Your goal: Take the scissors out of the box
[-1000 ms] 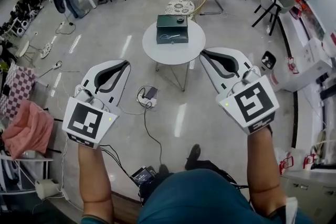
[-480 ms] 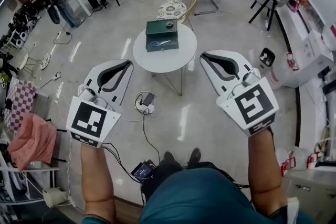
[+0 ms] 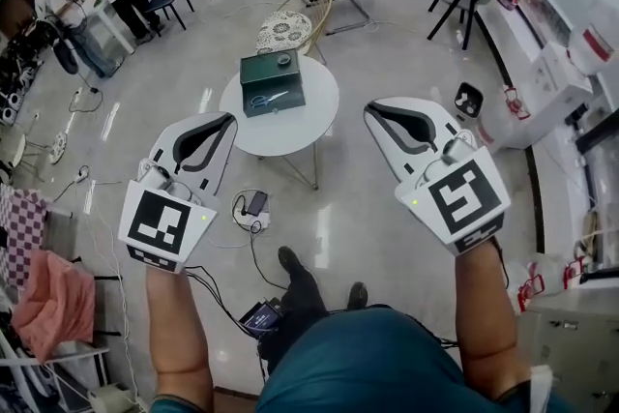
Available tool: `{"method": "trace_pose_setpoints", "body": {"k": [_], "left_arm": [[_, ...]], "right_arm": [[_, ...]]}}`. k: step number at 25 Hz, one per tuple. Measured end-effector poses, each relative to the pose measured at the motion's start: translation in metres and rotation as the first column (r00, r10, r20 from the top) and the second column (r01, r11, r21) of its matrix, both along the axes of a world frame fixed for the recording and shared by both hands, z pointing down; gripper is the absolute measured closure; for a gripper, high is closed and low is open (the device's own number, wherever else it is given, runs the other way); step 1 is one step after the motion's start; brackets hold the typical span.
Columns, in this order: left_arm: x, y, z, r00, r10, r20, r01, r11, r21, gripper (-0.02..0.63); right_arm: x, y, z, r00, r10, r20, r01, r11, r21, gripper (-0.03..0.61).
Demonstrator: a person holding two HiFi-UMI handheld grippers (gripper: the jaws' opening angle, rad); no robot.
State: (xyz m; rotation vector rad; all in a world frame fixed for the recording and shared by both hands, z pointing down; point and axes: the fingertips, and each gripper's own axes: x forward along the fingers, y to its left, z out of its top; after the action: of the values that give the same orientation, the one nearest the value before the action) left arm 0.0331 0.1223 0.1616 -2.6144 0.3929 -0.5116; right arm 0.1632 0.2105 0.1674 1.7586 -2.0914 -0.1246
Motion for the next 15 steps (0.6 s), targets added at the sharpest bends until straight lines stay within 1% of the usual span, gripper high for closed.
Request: {"method": "trace_pose_setpoints", "body": {"k": [2, 6, 9, 15], "left_arm": [[0.002, -0.02, 0.001, 1.0, 0.017, -0.01, -0.017, 1.0, -0.002, 0.592], [0.001, -0.061, 0.004, 0.999, 0.029, -0.028, -0.029, 0.999, -0.023, 0.592], [0.005, -0.087, 0.013, 0.999, 0.048, -0.018, -0.049, 0.998, -0.036, 0.592], [0.007, -0.135, 0.026, 0.998, 0.06, -0.01, -0.061, 0.997, -0.054, 0.592]], "right_arm": [[0.001, -0.012, -0.001, 1.0, 0.031, -0.005, -0.031, 0.999, -0.009, 0.541], [0.001, -0.043, -0.005, 0.998, 0.044, -0.033, -0.044, 0.999, 0.004, 0.541], [0.004, -0.063, 0.0, 0.997, 0.073, -0.024, -0.073, 0.997, -0.007, 0.541], [0.0, -0.108, 0.011, 0.996, 0.085, -0.014, -0.085, 0.996, -0.03, 0.541]]}}
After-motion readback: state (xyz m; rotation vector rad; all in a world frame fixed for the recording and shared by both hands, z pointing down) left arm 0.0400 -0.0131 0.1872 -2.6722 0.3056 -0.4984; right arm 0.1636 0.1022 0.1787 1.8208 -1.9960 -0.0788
